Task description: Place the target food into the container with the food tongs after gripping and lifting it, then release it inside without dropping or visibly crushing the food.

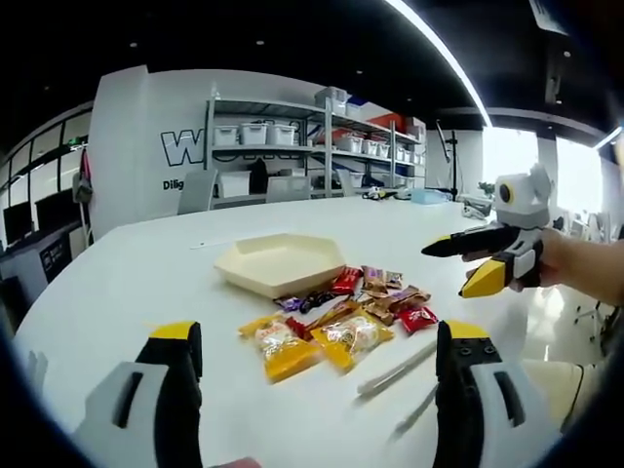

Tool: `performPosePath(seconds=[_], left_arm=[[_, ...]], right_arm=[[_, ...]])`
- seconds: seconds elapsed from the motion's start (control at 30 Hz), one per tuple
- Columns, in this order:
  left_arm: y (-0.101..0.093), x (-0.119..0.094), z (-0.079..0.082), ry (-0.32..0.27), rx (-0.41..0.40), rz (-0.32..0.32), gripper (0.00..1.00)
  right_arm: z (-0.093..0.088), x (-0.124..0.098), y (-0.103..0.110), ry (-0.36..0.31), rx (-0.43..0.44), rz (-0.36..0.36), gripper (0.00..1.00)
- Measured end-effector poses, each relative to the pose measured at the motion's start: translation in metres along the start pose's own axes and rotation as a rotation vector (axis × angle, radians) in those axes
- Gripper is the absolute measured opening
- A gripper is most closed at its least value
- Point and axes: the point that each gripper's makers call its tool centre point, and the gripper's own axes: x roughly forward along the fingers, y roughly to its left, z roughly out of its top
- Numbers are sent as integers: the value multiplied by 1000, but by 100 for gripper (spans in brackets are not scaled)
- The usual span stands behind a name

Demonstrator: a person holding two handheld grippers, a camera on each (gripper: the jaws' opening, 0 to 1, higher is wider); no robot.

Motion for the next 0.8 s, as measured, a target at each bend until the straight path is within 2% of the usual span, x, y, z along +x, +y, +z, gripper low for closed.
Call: performPosePath(seconds=[0.8], left_arm=[[1,0,-2,1,-6,-2,97]], right_arm=[[-1,0,-4,2,-6,0,84]])
